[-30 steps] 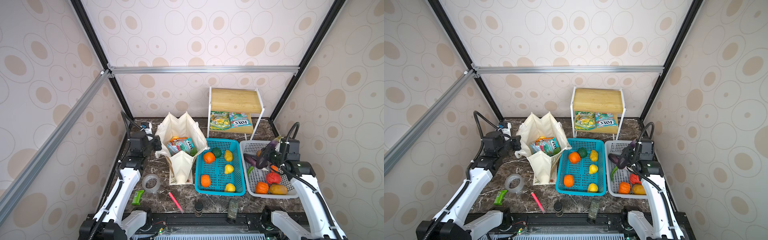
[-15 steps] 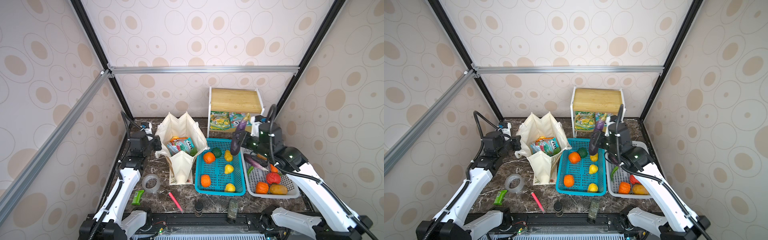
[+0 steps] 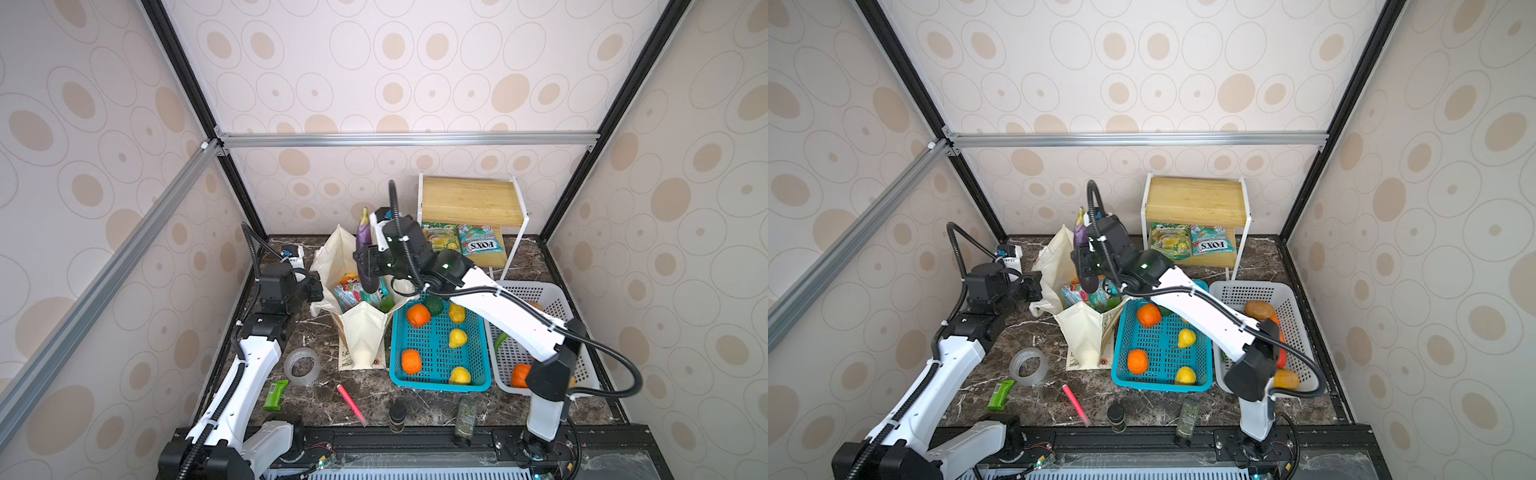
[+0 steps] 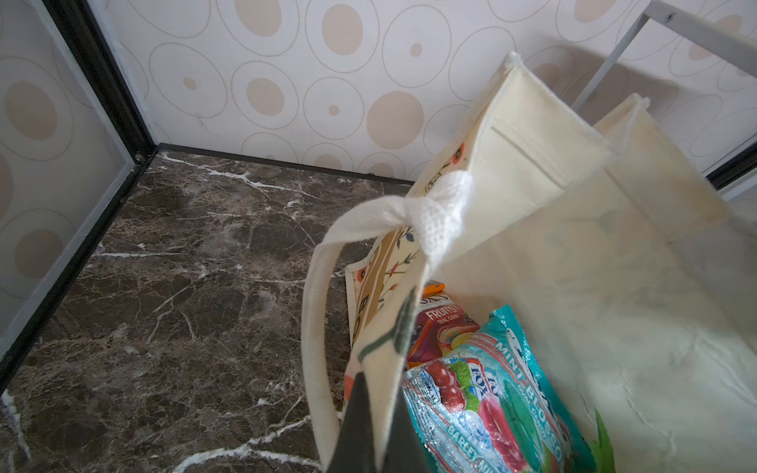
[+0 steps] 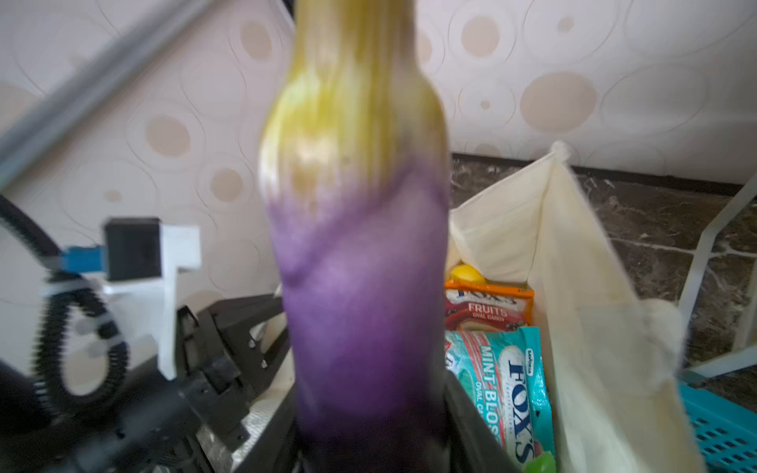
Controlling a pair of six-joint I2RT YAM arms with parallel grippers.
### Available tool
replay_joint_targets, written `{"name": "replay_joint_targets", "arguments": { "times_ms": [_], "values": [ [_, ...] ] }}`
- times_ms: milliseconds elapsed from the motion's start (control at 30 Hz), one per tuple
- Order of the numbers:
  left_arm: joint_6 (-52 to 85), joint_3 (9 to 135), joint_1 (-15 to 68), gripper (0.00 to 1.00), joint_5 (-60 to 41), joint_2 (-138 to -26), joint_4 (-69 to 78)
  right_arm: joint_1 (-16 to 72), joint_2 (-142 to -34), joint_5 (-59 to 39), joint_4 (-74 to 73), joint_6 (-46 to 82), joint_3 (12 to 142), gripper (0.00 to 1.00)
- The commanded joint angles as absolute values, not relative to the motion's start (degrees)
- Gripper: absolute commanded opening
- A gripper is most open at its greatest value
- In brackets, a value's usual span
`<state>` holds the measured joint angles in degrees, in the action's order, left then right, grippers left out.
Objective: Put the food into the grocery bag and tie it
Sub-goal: 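Carry the eggplant with the right gripper and lower it into the tote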
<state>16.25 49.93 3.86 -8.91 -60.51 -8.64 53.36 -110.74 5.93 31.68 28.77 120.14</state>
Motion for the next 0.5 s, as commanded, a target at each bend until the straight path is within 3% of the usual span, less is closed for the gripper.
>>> {"name": "replay_joint_targets", "arguments": {
  "times_ms": [0,233,467],
  "values": [
    [15.15,50.53,3.68,0.0,-8.51,-58.37,-5.05,54.41,-119.76,5.79,44.81,26.19,129.92,0.28],
    [15.04,50.67,3.61,0.0,-8.42,-58.19,-5.15,54.49,-127.15,3.04,49.23,27.27,133.99,0.31],
    [15.04,50.54,3.65,0.0,-8.44,-57.83,-5.04,54.49,-128.04,5.97,53.74,26.06,136.93,0.58]
  ]
}}
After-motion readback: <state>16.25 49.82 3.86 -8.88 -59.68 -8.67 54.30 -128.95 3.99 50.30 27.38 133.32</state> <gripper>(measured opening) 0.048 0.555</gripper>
